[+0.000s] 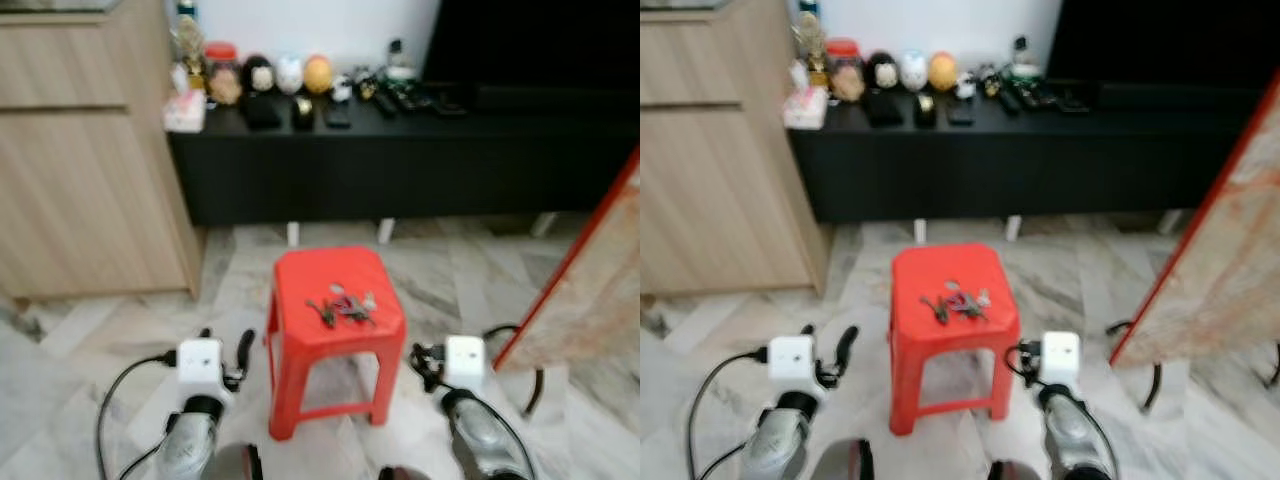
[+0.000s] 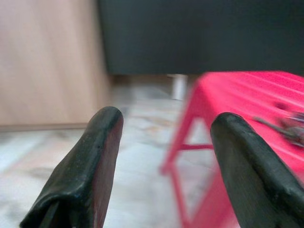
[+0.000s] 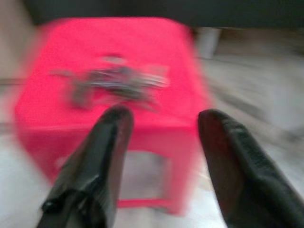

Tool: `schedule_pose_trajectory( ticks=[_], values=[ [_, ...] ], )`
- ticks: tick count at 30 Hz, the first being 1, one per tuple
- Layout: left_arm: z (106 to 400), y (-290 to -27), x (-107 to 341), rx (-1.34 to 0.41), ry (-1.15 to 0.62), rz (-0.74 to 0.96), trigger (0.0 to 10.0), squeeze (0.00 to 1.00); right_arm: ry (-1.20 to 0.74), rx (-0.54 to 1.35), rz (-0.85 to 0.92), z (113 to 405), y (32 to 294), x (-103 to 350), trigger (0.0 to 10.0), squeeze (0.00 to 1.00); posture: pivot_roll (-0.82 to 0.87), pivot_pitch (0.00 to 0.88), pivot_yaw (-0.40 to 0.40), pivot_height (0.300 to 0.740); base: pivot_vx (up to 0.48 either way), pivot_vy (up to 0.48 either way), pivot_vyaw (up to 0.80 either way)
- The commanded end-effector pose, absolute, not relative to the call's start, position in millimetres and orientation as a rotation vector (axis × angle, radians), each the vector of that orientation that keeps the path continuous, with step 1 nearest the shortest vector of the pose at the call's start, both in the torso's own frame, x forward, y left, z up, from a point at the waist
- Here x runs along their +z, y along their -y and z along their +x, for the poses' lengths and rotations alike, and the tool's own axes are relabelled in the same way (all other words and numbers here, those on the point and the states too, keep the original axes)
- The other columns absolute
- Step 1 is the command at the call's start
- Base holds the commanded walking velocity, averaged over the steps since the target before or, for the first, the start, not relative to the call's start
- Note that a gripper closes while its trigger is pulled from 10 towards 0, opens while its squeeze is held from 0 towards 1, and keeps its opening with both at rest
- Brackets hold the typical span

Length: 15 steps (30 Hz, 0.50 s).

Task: Hang keys on a hook

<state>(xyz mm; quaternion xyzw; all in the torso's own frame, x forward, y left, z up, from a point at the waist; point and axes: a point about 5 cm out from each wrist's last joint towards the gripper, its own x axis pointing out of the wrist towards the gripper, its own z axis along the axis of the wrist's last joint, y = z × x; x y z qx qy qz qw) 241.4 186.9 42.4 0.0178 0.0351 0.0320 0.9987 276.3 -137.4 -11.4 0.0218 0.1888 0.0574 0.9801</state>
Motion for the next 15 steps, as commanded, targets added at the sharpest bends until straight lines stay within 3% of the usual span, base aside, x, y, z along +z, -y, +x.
schedule_pose_trajectory(
  ticks=[1, 3, 6, 12, 15],
  values=[
    [242.8, -174.6, 41.7, 0.034, -0.073, 0.011, 10.0, 0.00, -0.380, 0.091, 0.018, 274.9, 152.1, -11.9, 10.0, 0.00, 0.07, 0.000, -0.097, 0.604, 0.382, 0.000, 0.80],
    [242.9, -174.7, 41.7, 0.035, -0.071, 0.008, 10.0, 0.00, -0.382, 0.104, 0.017, 274.6, 150.7, -12.2, 10.0, 0.00, 0.07, 0.000, -0.097, 0.604, 0.379, 0.000, 0.80],
    [243.0, -175.1, 41.9, 0.038, -0.070, 0.006, 10.0, 0.00, -0.395, 0.091, 0.047, 273.6, 151.0, -13.9, 10.0, 0.00, 0.07, 0.000, -0.098, 0.604, 0.325, 0.000, 0.00],
    [243.0, -175.3, 41.7, 0.037, -0.071, 0.007, 10.0, 0.00, -0.410, 0.090, 0.036, 271.9, 153.8, -16.1, 10.0, 0.00, 0.07, 0.000, -0.098, 0.604, 0.000, 0.000, 0.00],
    [243.0, -175.6, 41.8, 0.037, -0.071, 0.007, 10.0, 0.00, -0.424, 0.084, 0.040, 270.4, 156.3, -17.9, 10.0, 0.00, 0.07, 0.000, -0.098, 0.604, 0.259, 0.000, 0.00]
  ],
)
